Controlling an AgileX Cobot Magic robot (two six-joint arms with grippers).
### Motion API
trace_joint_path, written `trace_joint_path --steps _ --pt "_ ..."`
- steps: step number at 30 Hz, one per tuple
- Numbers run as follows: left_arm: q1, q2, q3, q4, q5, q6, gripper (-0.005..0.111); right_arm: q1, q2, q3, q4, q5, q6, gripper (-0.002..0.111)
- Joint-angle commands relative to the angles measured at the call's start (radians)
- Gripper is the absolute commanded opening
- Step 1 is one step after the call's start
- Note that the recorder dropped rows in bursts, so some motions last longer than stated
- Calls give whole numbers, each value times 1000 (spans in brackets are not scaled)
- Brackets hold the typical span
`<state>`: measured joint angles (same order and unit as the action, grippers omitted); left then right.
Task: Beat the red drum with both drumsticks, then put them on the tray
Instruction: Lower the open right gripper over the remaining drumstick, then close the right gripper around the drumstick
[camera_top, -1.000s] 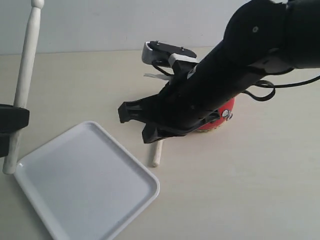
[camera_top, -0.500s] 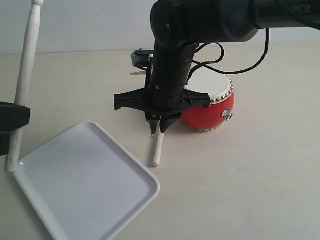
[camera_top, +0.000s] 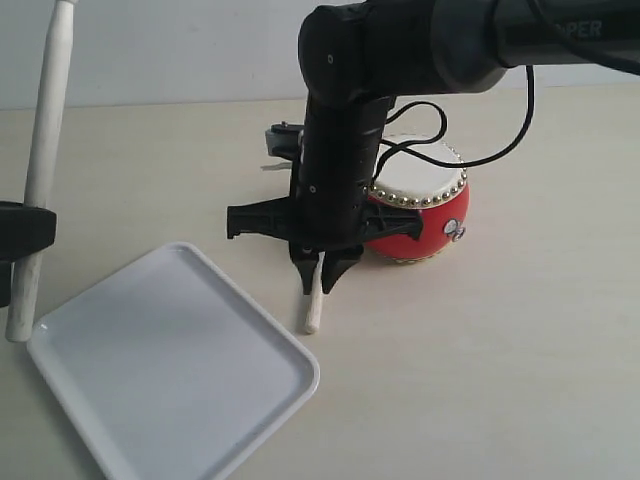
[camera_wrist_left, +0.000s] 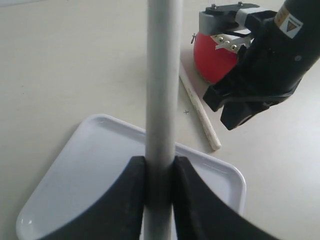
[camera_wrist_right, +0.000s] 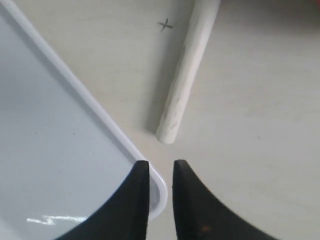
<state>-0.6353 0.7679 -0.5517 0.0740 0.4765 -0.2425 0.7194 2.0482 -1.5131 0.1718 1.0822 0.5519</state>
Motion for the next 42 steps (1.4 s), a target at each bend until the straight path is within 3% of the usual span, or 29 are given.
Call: trace_joint_path --steps 1,7,10,19,27,42 --pt "-3 -6 2 -8 -13 -7 0 1 11 -10 10 22 -8 18" --pt "-3 -6 2 -8 -11 -7 0 1 13 -10 3 -33 2 18" --pt "-3 -6 2 -8 -11 -7 0 1 17 -10 -87 -68 64 19" --pt "-3 -6 2 -8 -11 -7 0 1 93 -10 -141 -118 176 46" --pt "-3 -6 2 -17 -14 -9 0 1 105 -10 -154 -195 300 46" --pt "-3 -6 2 -32 -18 -9 0 1 167 -10 -186 -225 310 46"
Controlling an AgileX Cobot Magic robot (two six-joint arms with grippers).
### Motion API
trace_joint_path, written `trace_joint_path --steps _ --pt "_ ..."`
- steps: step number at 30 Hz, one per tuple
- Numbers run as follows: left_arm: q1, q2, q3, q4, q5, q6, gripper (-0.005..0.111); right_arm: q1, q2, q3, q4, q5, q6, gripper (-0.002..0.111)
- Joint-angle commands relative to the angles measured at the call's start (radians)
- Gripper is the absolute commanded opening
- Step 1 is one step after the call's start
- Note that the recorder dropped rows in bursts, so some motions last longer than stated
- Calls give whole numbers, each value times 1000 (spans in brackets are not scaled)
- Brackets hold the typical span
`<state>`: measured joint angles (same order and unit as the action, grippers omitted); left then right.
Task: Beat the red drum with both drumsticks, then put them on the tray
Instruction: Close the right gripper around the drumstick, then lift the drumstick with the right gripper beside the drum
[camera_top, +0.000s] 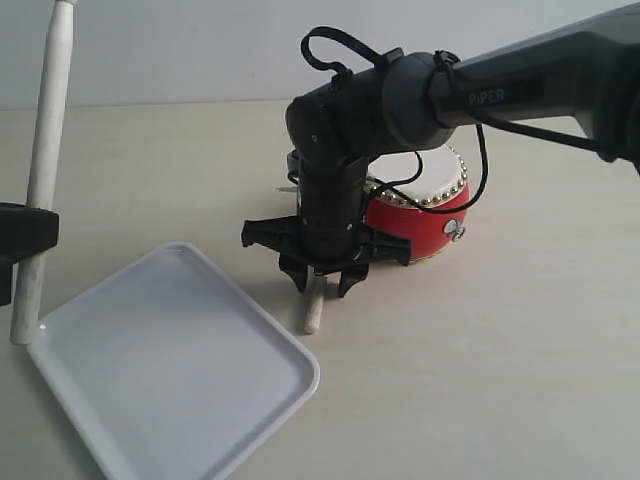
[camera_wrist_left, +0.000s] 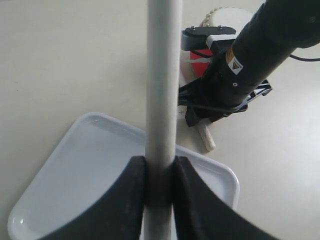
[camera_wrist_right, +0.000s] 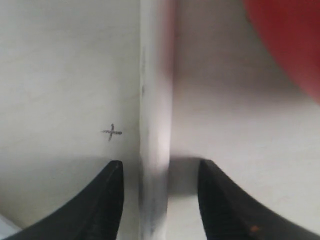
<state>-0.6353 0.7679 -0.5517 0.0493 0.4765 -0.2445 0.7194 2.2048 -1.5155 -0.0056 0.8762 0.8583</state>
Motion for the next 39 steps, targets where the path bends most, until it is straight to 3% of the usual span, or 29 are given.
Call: trace_joint_path --steps 1,8,18,23,30,32,35,39 --pt "-3 -6 2 -8 -18 -7 0 1 11 -7 -12 -23 3 46" --pt "-3 -6 2 -8 -20 -7 0 1 11 -7 -18 -33 3 42" --pt "-3 -6 2 -8 -24 -7 0 1 11 -7 -19 -33 -28 0" --pt "-3 -6 2 -8 -20 1 0 1 -9 -7 -38 -33 -70 0" --pt "-3 69 -7 45 0 1 0 1 -141 -7 33 -12 -323 0" --pt "-3 123 -37 45 43 11 0 1 -199 -7 29 28 -412 0" --pt "-3 273 -211 47 239 78 0 -28 -372 -7 -90 210 -540 0" --pt "-3 438 -428 -16 403 159 0 -137 -536 44 15 345 -742 0"
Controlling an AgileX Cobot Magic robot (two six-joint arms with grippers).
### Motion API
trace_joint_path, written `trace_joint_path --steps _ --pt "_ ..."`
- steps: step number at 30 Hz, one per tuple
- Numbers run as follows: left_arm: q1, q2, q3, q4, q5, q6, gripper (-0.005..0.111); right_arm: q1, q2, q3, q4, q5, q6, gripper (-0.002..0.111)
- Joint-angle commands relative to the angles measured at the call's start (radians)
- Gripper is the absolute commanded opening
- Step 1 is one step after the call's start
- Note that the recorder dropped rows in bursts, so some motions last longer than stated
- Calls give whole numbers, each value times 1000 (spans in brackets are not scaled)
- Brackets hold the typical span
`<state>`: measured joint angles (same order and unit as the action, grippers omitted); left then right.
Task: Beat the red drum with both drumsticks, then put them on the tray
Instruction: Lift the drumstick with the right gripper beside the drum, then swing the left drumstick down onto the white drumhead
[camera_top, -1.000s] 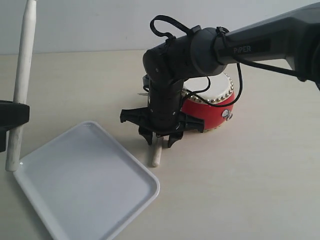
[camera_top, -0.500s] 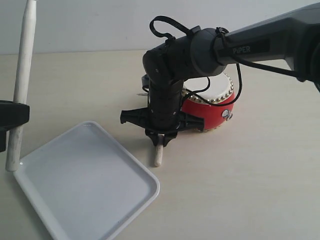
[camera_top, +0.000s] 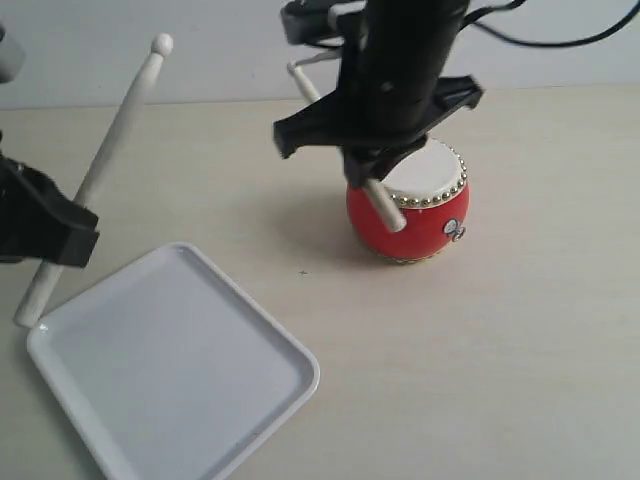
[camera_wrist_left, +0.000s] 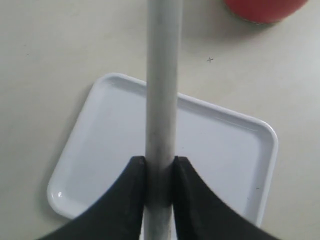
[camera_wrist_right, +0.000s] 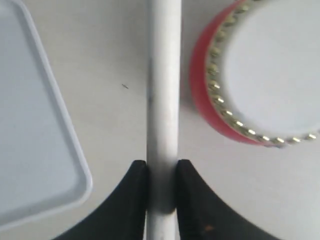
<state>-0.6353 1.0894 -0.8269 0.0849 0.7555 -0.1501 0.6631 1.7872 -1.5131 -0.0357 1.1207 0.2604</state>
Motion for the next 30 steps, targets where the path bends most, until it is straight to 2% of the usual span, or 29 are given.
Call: trace_joint_path --steps 1,5,7,9,11,15,19,25,30 --pt "-3 153 -192 -77 152 76 0 -107 -155 62 44 100 -167 0" --pt "-5 325 -327 -220 272 167 0 -244 -316 175 52 100 -275 0" --pt "-11 431 -403 -320 279 170 0 -304 -388 273 95 100 -349 0" --pt "-53 519 -456 -348 282 161 0 -333 -422 381 81 100 -395 0" --pt "-114 591 -492 -308 282 109 0 -333 -432 473 97 100 -408 0" --pt "-178 625 -517 -269 248 58 0 -325 -485 496 225 100 -440 0" --pt "-171 625 -525 -232 192 58 0 -325 -547 496 217 82 -439 0" --pt "-161 657 -525 -154 206 67 0 -325 -389 496 228 78 -439 0" --pt "-161 661 -525 -155 236 111 0 -325 -296 496 243 47 -439 0"
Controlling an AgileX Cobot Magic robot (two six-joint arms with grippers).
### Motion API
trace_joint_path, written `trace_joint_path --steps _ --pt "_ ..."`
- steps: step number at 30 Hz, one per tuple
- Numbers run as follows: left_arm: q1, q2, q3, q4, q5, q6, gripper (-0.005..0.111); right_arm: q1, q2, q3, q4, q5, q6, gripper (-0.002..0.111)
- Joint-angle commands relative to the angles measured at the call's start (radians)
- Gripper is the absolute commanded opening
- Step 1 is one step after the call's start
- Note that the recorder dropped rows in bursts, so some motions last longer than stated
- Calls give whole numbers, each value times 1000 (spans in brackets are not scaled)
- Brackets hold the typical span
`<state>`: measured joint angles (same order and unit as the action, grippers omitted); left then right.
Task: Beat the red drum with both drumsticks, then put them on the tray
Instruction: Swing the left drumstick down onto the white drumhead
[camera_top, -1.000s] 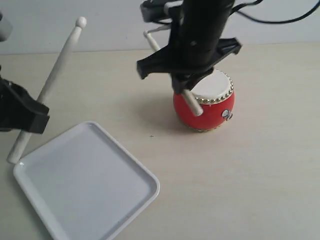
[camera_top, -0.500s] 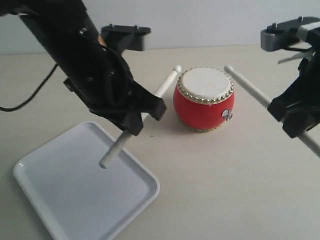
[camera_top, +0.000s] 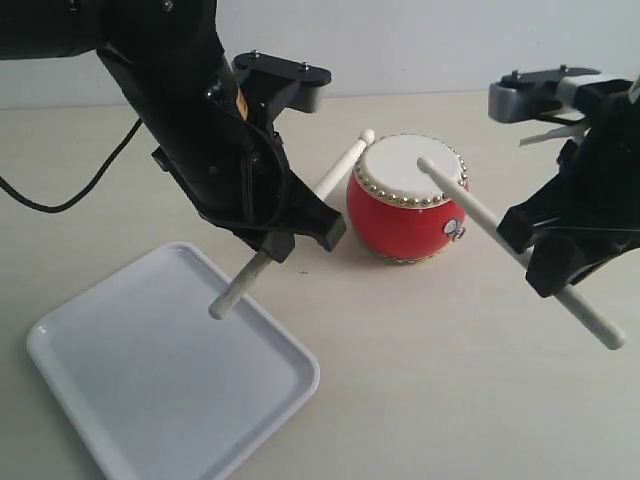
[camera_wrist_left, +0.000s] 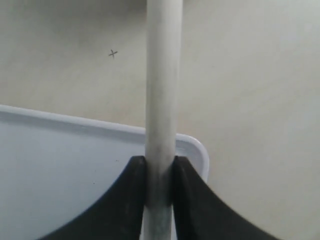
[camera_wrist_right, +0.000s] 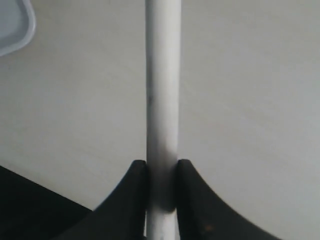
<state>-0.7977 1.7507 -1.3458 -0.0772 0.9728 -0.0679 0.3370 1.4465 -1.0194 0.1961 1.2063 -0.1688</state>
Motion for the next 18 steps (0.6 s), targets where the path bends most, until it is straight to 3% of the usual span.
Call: trace_joint_path --steps 1,7,18 --pt "1 0 -6 8 18 43 0 1 54 3 11 -55 -9 0" --pt "1 8 -9 12 -2 68 0 1 79 -39 -33 -54 -9 0" --pt "1 30 -9 12 -15 68 0 1 84 -267 -107 15 15 0"
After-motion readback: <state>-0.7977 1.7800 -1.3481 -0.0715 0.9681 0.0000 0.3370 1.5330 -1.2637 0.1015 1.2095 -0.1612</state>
